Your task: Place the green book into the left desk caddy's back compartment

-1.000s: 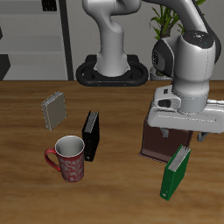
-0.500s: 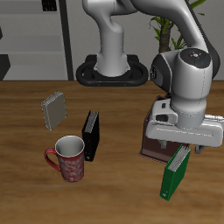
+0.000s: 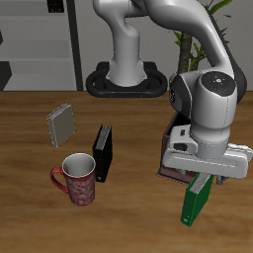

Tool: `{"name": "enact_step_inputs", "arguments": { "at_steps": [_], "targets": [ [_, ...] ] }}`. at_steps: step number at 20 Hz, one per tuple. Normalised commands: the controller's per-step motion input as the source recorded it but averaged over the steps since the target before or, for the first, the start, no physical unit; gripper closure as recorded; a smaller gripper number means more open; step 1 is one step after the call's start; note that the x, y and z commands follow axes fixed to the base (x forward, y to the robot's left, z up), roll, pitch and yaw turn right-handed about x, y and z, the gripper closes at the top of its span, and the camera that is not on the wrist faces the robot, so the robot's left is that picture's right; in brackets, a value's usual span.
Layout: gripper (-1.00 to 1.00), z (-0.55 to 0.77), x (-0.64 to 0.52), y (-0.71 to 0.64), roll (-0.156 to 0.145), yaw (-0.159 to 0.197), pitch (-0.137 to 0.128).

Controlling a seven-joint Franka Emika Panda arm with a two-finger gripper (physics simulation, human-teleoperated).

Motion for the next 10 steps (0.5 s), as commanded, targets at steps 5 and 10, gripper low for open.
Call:
{"name": "enact_step_inputs", "arguments": {
  "at_steps": [5,10],
  "targets": [
    [-1.00,-0.29,0.07,-0.17,-0.024,-0.026,0.040],
    [-1.00,-0.38,0.09,-0.17,-0.006,-0.008,0.057]
  ]
}}
